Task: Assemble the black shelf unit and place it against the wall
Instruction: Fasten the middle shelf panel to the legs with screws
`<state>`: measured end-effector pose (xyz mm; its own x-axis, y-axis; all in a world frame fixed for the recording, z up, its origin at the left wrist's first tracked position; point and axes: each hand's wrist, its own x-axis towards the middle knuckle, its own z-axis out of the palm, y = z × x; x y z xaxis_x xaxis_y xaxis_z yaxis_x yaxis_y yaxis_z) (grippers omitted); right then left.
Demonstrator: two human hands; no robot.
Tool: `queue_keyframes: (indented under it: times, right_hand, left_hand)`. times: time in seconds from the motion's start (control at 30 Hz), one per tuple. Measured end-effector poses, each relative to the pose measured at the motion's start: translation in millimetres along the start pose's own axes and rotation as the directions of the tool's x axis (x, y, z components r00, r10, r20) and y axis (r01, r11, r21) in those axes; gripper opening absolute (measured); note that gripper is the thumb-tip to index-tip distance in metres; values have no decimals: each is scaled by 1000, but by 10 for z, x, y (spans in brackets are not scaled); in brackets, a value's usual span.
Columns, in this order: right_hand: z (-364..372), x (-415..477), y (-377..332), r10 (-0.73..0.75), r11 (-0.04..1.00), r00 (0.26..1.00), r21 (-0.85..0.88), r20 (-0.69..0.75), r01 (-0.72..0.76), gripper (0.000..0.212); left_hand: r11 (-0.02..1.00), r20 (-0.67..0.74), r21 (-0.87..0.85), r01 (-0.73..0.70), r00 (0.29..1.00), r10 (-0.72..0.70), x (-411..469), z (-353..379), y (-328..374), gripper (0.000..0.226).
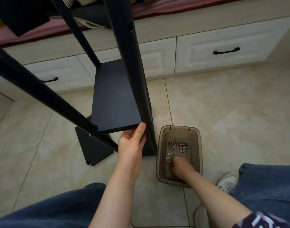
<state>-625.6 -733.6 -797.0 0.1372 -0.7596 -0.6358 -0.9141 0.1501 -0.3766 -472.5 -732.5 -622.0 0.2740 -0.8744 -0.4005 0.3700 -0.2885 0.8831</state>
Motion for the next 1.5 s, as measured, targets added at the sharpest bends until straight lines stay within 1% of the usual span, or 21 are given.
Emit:
queue_keyframes:
  times: [0.07,0.1,0.17,0.2,0.27,0.33,0.37,0.4,0.47,0.5,0.57,0.63,0.73,0.83,0.9,1.0,1.1,1.23,1.37,1.5]
  right_hand:
    - [-39,-79,-49,46,997,993,59,-109,-40,19]
    - [-62,-125,-81,75,992,982,116,-173,-56,18]
    - [-119,-259,-207,160,949,942,309,-293,-65,13]
    - [-161,-345,-302,200,916,913,399,-355,-46,11]
    - [-253,-529,-509,226,879,843,475,-488,39,9]
    - [-376,-762,-708,225,827,753,530,-618,188,5]
    - [-450,-876,-793,225,779,715,563,-662,277,3]
    - [-528,-996,-863,221,717,693,596,-687,362,2]
    - [-679,-1217,-962,205,586,673,640,-711,497,6]
    - [-741,-1306,-990,189,543,660,637,-727,547,7]
    - [-837,-1426,-1018,164,493,648,631,-744,600,8]
    - [-902,-1483,-1038,134,463,655,631,-744,622,9]
    - [-938,-1486,-1084,101,469,674,632,-732,617,9]
    - [-907,-1417,-1117,76,545,670,594,-738,592,10]
    - [-884,-1382,-1126,73,569,665,579,-743,584,9]
    - [-874,-1372,-1105,94,561,652,581,-752,590,8]
    - [-884,-1344,-1089,95,543,659,594,-746,594,8]
    - [-899,-1311,-1082,90,517,658,600,-747,610,8]
    - [-910,-1323,-1079,66,478,675,617,-735,625,9]
    - [-905,-1329,-1077,52,479,697,631,-715,611,7]
  left_hand:
    - [1000,7,-17,-10,1000,10,6,11,-2,67]
    - [1000,9,-28,-14,1000,14,4,19,-4,66]
    - [998,13,-53,-18,1000,18,-14,33,-12,66]
    - [998,16,-61,-21,1000,22,-20,34,-15,65]
    - [998,28,-61,-35,999,37,-17,30,-18,66]
    - [997,41,-60,-48,998,51,-16,22,-14,66]
    - [996,42,-67,-51,998,54,-18,22,-12,66]
    - [996,41,-76,-51,998,54,-25,17,-11,65]
    - [993,50,-108,-51,997,57,-49,7,-18,61]
    - [989,58,-136,-50,997,58,-63,2,-24,59]
    - [981,67,-190,-43,996,57,-81,-14,-32,52]
    - [976,60,-215,-33,997,47,-86,-19,-28,42]
    - [976,57,-217,-20,998,33,-79,-15,-17,31]
    - [974,79,-228,-6,997,24,-101,-22,21,26]
    - [972,93,-234,-3,995,26,-112,-36,46,23]
    - [974,110,-227,-5,993,31,-119,-41,75,22]
    - [976,128,-219,-6,991,35,-121,-54,78,24]
    - [976,116,-219,-20,992,46,-111,-94,67,27]
    - [971,99,-235,-33,993,58,-88,-151,50,28]
    - [974,93,-221,-43,994,65,-65,-183,48,28]
